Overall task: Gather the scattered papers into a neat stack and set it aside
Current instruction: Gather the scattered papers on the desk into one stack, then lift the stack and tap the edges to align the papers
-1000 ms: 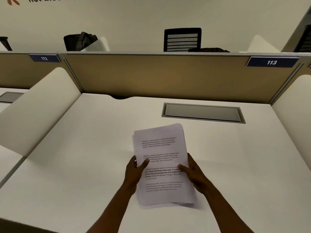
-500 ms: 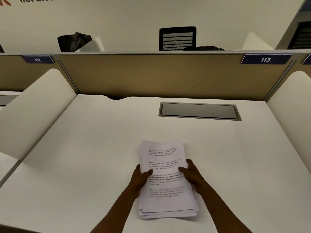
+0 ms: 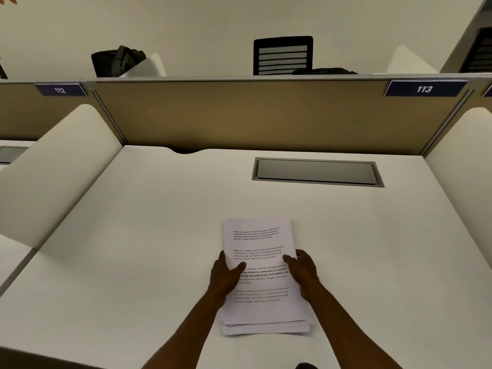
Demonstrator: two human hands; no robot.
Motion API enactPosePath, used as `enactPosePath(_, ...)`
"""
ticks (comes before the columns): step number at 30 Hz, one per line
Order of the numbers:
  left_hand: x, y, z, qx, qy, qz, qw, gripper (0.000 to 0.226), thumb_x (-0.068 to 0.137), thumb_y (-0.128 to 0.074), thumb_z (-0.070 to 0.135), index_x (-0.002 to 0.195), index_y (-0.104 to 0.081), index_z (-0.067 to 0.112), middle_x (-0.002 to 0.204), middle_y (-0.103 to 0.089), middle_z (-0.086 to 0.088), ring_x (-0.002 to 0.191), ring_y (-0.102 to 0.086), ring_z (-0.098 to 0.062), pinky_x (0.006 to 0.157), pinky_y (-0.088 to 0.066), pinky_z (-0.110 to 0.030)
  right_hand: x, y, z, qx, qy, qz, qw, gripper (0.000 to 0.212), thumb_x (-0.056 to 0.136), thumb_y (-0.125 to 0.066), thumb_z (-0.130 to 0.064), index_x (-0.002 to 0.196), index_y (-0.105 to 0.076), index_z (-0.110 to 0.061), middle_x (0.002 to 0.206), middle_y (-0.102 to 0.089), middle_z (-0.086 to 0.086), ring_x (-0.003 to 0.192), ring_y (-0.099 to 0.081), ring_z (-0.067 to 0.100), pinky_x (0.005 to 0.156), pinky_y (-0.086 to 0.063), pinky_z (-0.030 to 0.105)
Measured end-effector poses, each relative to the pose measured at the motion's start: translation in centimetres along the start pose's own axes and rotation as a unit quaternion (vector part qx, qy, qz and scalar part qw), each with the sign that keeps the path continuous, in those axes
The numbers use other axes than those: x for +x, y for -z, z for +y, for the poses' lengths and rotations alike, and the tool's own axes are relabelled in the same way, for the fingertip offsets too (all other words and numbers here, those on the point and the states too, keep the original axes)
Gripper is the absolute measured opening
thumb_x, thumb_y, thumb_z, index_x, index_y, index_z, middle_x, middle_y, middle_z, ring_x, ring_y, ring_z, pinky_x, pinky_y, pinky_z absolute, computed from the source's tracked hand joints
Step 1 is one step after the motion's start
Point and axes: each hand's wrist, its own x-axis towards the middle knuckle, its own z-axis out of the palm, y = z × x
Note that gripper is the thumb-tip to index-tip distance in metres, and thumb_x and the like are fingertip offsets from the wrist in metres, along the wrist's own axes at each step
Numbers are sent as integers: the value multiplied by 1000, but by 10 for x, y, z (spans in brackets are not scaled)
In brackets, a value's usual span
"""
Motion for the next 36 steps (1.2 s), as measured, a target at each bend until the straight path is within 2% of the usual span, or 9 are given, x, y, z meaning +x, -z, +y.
enactPosePath(5, 2, -6, 4, -23, 9, 15, 1000, 87, 91, -69, 32, 159, -16, 16, 157, -35, -11, 142, -39, -29, 114, -37, -42, 3, 0, -3, 45, -23, 38, 998, 29, 87, -63, -4, 116, -64, -1, 116, -68, 19, 103, -64, 36, 94, -54, 47)
enactPosePath(8, 6, -3, 7, -88, 32, 30, 995, 59, 95, -64, 18, 149, -41, 12, 147, -51, -16, 125, -57, -32, 105, -49, -43, 3, 5, -8, 6, -3, 3, 1000, 19, 83, -59, 6, 99, -69, 8, 106, -70, 27, 96, -66, 40, 91, -54, 55)
enactPosePath(11, 9, 3, 22, -116, 16, 44, 992, 41, 95, -63, 14, 135, -56, 9, 125, -67, -16, 99, -68, -28, 86, -58, -38, -3, 8, -23, -14, 38, -23, 999, 27, 83, -52, 7, 103, -68, -3, 105, -71, 20, 95, -68, 39, 87, -57, 54)
enactPosePath(18, -11, 8, 79, -174, -114, 124, 970, 26, 95, -63, 23, 120, -59, 19, 112, -70, -6, 89, -70, -16, 62, -56, -21, -26, 11, -71, 14, 201, -32, 979, 26, 93, -48, -3, 108, -58, -22, 107, -68, 3, 95, -67, 21, 81, -59, 38)
enactPosePath(22, -21, 11, 102, -207, -199, 130, 949, 26, 96, -62, 23, 122, -59, 22, 110, -69, 0, 95, -68, -19, 73, -60, -34, -38, 10, -86, 98, 265, -31, 959, 35, 94, -51, -3, 109, -60, -33, 107, -69, -5, 98, -66, 16, 82, -59, 34)
enactPosePath(25, -23, 15, 100, -229, -237, 101, 939, 28, 89, -65, 27, 117, -64, 26, 105, -73, 6, 95, -69, -17, 73, -60, -31, -38, 14, -79, 149, 278, -42, 948, 40, 90, -59, 0, 116, -62, -30, 110, -70, -4, 102, -66, 19, 84, -59, 36)
enactPosePath(29, -23, 12, 83, -223, -223, 92, 945, 48, 78, -70, 33, 124, -60, 25, 112, -70, 3, 101, -67, -18, 79, -60, -32, -34, 12, -54, 105, 246, -34, 963, 45, 81, -75, -8, 121, -62, -25, 114, -70, -1, 106, -65, 22, 89, -59, 45)
enactPosePath(32, -20, 7, 73, -212, -215, 86, 949, 56, 78, -71, 33, 131, -57, 20, 116, -69, 0, 105, -66, -20, 85, -60, -41, -34, 5, -41, 91, 244, -31, 965, 44, 79, -77, -17, 113, -61, -40, 110, -70, -13, 104, -65, 14, 82, -61, 32)
enactPosePath(36, -16, 3, 72, -204, -218, 87, 950, 38, 91, -70, 23, 128, -61, 18, 114, -71, -2, 104, -68, -23, 77, -61, -28, -34, -2, -42, 105, 242, -9, 964, 33, 86, -73, -20, 107, -61, -43, 108, -70, -14, 102, -66, 13, 74, -56, 21)
